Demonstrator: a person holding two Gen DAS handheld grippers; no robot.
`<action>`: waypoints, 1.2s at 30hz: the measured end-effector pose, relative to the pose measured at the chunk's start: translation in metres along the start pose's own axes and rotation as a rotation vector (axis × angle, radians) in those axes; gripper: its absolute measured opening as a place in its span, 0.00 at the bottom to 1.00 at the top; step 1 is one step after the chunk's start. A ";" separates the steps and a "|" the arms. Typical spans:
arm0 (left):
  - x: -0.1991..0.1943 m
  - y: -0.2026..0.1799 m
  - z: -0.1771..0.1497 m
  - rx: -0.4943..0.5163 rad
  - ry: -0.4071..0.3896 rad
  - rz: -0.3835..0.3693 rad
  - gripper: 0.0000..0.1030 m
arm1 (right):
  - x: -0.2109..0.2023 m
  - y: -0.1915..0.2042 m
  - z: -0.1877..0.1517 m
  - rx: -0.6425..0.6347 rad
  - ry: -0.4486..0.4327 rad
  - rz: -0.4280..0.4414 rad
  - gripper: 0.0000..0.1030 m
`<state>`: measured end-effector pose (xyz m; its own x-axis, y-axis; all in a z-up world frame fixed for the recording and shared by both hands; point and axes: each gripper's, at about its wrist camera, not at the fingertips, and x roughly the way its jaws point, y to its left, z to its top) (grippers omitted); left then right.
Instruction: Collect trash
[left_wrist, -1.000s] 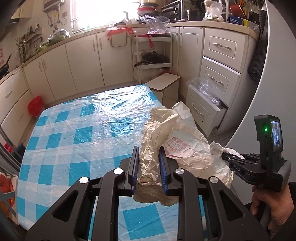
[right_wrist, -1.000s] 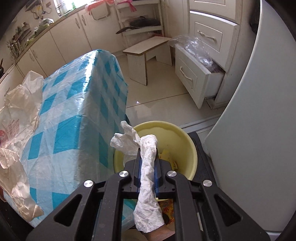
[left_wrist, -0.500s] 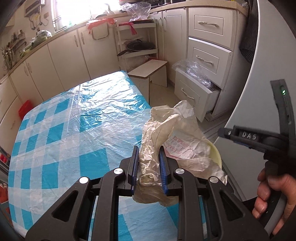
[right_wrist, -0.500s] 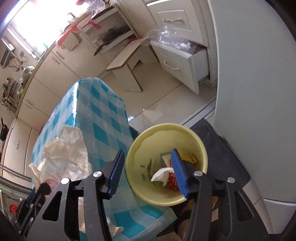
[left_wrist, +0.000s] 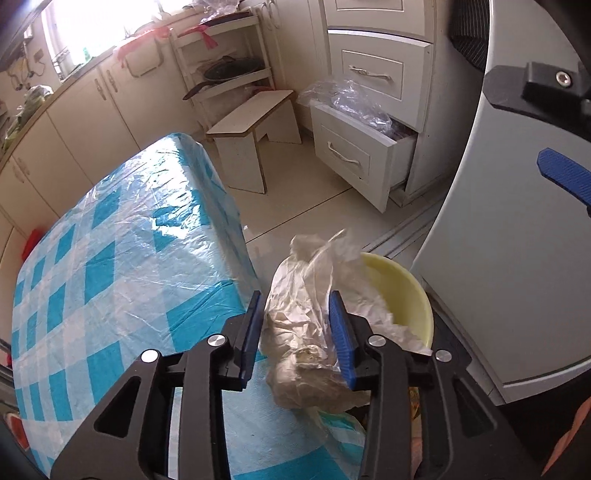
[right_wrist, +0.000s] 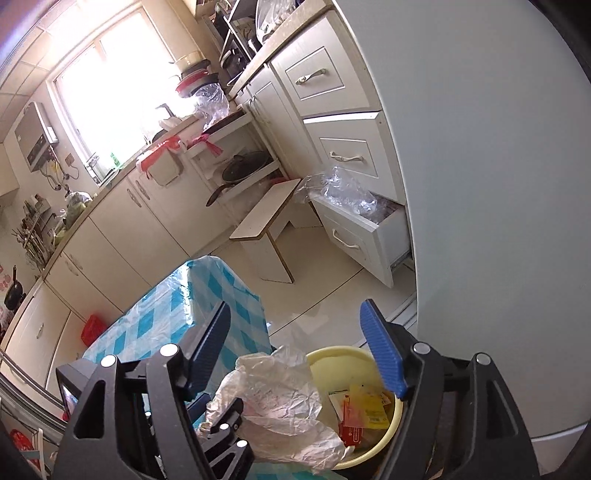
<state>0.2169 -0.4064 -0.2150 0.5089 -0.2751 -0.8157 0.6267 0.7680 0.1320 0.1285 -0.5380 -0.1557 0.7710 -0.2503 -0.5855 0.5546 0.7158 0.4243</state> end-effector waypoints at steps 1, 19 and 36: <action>-0.002 0.001 0.001 -0.004 -0.006 0.003 0.44 | -0.001 -0.001 0.002 0.007 -0.001 0.001 0.69; -0.115 0.101 -0.054 -0.240 -0.103 0.018 0.83 | -0.027 0.044 -0.005 -0.183 -0.059 -0.062 0.88; -0.242 0.170 -0.139 -0.344 -0.209 0.121 0.92 | -0.138 0.134 -0.087 -0.472 -0.040 0.078 0.93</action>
<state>0.1185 -0.1285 -0.0737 0.6977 -0.2550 -0.6695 0.3391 0.9407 -0.0050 0.0694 -0.3513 -0.0785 0.8214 -0.2023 -0.5333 0.2990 0.9489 0.1007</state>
